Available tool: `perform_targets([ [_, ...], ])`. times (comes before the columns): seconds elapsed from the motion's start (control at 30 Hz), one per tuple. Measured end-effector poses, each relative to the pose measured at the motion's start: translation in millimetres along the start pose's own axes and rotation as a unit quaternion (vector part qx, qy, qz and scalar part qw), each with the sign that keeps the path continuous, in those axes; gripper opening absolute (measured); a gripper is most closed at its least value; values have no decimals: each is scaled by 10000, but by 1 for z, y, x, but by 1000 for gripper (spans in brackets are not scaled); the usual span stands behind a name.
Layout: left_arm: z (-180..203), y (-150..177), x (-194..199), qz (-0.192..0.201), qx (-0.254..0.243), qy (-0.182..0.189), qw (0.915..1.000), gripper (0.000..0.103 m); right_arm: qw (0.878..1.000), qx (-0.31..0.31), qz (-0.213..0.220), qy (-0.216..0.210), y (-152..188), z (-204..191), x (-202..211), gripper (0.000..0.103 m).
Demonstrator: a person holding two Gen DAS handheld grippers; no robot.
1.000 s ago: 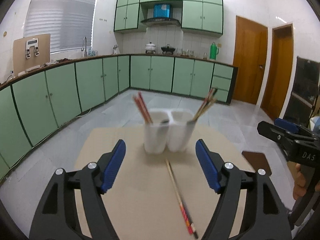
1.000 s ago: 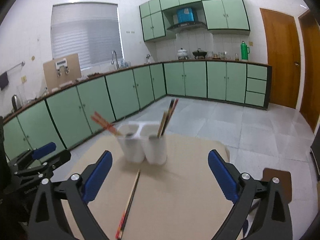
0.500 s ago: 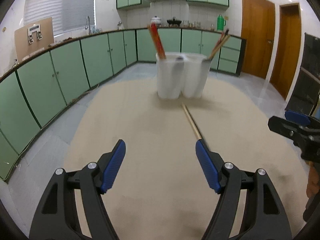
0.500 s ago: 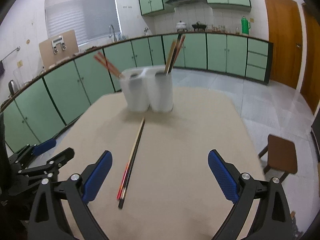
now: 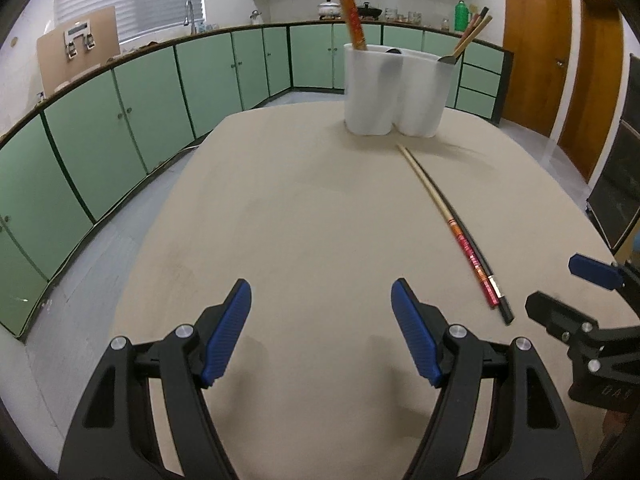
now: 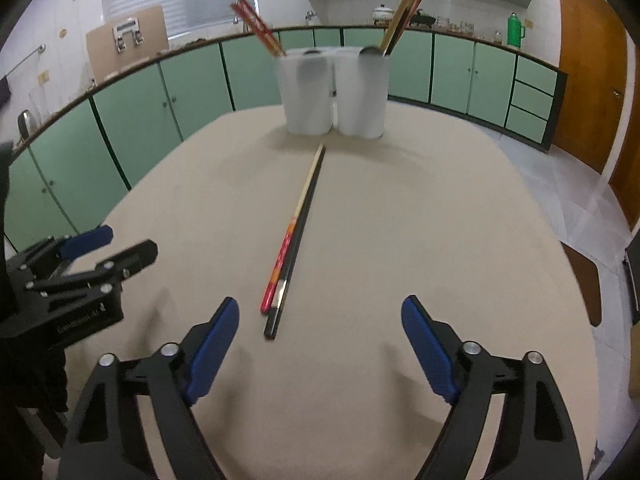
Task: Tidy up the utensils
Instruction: 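Withdraw both tools back toward the last two chopsticks, then grasp the black chopstick at its end with the right tool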
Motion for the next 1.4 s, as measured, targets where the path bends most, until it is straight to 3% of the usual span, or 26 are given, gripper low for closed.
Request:
perform_targets([
  [0.23,-4,2,0,-67,50,-26,10000,70,9994,112,-326,-6,16,-10,-15,62],
  [0.63,-2,0,0,-43,131,-15,9999,70,9992,232,-258,214,15,-18,-19,40],
  [0.9,6,2,-2,-67,82,12,9999,70,9986,442,-246,171,16,-25,-19,8],
  [1.13,18,3,-3,-127,22,74,9999,70,9996,183,-227,17,16,-12,-15,6],
  [1.4,50,1,-4,-127,-44,395,9991,70,9995,-211,1,231,12,27,0,6],
])
Point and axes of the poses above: each gripper's, at about its wrist camera, not at the fingertips, and x roughly against the way its jaws point, z to its right, y to its underside, the point moved 5 cm from there along -x, roughly the way its jaws point, and after that the axes turned 6 degrees about -z, right-handed, at the moved point
